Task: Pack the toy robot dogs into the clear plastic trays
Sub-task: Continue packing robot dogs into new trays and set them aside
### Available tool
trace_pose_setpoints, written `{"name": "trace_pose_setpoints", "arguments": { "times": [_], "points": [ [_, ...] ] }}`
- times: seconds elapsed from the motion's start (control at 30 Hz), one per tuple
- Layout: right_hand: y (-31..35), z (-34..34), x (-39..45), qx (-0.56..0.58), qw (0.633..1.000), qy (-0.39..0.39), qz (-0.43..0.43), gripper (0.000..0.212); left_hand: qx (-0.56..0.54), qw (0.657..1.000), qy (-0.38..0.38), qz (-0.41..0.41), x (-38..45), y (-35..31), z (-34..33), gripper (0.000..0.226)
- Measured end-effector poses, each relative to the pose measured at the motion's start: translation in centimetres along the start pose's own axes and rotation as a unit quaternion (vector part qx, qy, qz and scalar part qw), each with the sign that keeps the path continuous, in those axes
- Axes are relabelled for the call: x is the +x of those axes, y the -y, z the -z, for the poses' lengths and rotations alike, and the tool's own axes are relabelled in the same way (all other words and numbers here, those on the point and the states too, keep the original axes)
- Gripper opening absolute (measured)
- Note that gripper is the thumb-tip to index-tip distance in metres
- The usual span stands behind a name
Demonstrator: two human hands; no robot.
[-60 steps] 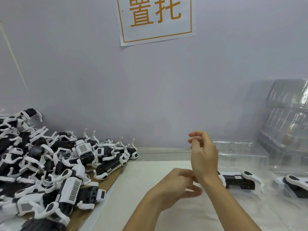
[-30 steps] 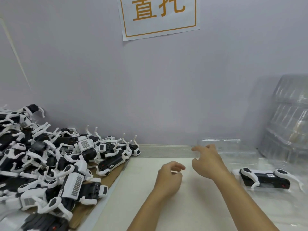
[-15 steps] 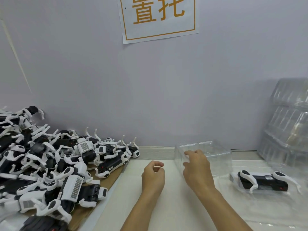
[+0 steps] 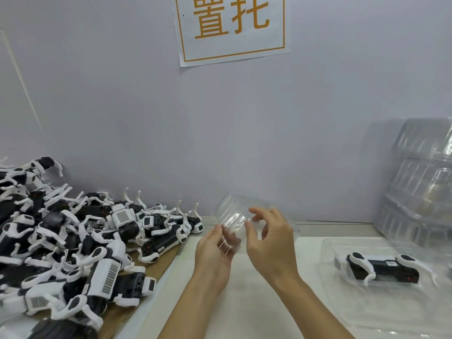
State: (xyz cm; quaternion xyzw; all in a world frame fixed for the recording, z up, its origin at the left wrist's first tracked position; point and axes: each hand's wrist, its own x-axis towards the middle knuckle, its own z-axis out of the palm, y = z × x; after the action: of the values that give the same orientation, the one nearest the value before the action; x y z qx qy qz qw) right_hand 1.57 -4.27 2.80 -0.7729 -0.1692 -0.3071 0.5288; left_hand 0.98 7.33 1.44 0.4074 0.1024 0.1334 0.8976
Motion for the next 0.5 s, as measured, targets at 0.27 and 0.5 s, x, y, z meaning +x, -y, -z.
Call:
{"name": "trace_pose_setpoints", "arguments": {
  "times": [0.27,0.5],
  "points": [
    [0.29,0.37,0.23,-0.128,0.991,-0.006,0.029,0.035,0.026,0.999,0.022,-0.039,0.09,-0.04,-0.03,0.024],
    [0.25,0.12,0.06,0.044,0.998,0.007,-0.049,0.028,-0.027,0.999,0.031,-0.002,-0.16,0.33,0.07,0.019]
  ]
}}
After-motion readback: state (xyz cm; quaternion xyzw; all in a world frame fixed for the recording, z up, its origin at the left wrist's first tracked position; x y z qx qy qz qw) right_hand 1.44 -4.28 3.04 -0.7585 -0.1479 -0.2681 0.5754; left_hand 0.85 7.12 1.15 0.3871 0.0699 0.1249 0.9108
